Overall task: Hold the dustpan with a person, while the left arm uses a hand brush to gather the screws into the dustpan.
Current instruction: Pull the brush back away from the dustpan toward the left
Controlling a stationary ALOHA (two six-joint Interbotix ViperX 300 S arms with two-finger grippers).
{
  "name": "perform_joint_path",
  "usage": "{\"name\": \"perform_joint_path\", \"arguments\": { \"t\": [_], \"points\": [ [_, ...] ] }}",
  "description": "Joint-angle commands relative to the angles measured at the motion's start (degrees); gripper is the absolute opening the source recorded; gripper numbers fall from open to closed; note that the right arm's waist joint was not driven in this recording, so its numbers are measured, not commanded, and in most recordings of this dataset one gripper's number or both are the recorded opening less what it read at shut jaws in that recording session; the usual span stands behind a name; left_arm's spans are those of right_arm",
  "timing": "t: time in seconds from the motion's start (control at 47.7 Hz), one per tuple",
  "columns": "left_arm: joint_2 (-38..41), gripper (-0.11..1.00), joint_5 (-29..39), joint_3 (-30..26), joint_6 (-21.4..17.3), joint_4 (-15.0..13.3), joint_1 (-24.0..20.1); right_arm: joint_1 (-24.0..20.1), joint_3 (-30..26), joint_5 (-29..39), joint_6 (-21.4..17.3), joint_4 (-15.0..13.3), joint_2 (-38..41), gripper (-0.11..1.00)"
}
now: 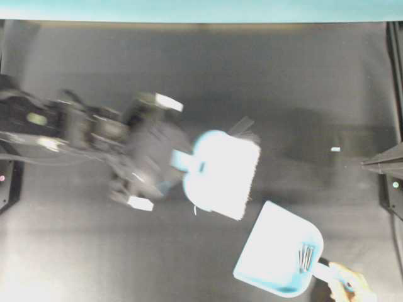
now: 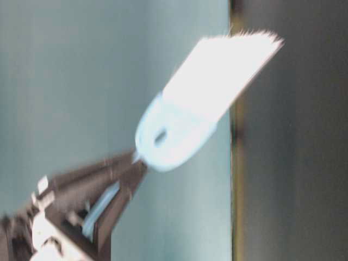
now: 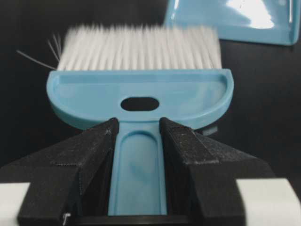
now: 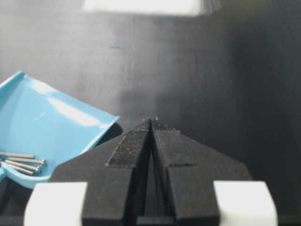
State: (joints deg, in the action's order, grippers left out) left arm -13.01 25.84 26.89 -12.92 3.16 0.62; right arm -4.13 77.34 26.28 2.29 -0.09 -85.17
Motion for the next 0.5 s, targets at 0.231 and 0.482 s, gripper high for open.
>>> {"name": "perform_joint_path", "arguments": {
  "t": [0.231,0.482],
  "points": [
    [-4.39,0.31,1.23,6.42,1.76,0.09,-0.53,0.00,-0.53,-0.26,0.26,-0.09,0.18,0.00],
    [-3.87,0.31,-4.39,10.20,1.85,0.09,-0.79,0.00,-0.53,-0.26,0.26,-0.09,0.18,0.00]
  ]
}}
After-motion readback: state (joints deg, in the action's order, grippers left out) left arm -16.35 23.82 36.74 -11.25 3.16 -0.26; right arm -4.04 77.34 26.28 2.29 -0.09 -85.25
